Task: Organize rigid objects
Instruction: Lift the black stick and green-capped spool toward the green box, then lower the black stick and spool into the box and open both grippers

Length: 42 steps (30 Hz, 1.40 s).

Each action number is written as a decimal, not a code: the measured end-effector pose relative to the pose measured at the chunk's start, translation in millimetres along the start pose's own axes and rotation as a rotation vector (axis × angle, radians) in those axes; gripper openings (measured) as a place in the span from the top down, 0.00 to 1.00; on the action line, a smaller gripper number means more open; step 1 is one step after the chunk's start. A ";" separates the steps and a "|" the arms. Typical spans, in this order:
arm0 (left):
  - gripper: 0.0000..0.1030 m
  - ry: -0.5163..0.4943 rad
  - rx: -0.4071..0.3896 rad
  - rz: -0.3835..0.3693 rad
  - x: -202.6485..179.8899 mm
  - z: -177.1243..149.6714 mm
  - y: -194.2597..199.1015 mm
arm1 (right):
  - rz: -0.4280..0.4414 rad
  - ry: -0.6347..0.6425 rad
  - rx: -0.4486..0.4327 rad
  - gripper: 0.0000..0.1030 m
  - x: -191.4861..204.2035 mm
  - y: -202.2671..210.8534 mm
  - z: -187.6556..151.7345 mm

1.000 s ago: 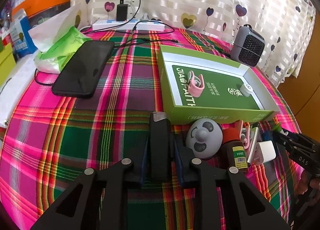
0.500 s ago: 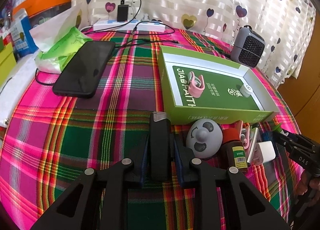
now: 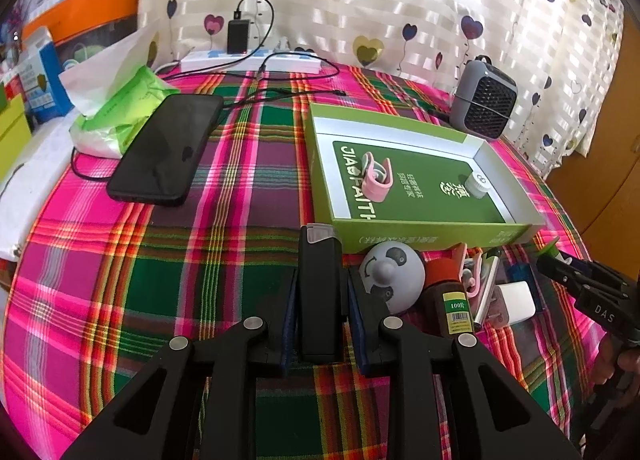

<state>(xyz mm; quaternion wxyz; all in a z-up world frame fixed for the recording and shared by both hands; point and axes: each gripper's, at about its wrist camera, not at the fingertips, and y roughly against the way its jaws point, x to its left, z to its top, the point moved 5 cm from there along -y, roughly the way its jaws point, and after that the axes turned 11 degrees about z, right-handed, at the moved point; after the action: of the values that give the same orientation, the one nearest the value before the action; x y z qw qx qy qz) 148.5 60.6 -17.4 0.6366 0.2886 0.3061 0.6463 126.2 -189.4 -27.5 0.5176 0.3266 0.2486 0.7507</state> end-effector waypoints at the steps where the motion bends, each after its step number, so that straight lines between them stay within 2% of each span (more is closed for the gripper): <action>1: 0.78 0.001 0.000 -0.001 -0.1 0.0 0.4 | 0.000 0.001 0.002 0.66 0.3 -0.3 -0.2; 10: 0.78 -0.002 -0.017 -0.002 0.1 1.7 8.8 | 0.010 0.001 -0.001 0.66 3.5 3.2 -0.3; 24: 0.78 -0.033 -0.051 -0.035 -15.1 25.6 21.2 | 0.034 0.022 -0.045 0.66 16.6 11.9 28.1; 42: 0.78 -0.065 -0.031 -0.076 -43.8 70.5 -18.3 | 0.080 0.029 -0.023 0.66 30.3 -35.5 75.5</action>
<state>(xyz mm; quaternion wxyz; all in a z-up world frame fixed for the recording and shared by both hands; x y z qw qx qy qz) 215.1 18.9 15.0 0.6749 0.2876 0.2859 0.6165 196.9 -146.2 4.4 0.4873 0.3193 0.2342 0.7783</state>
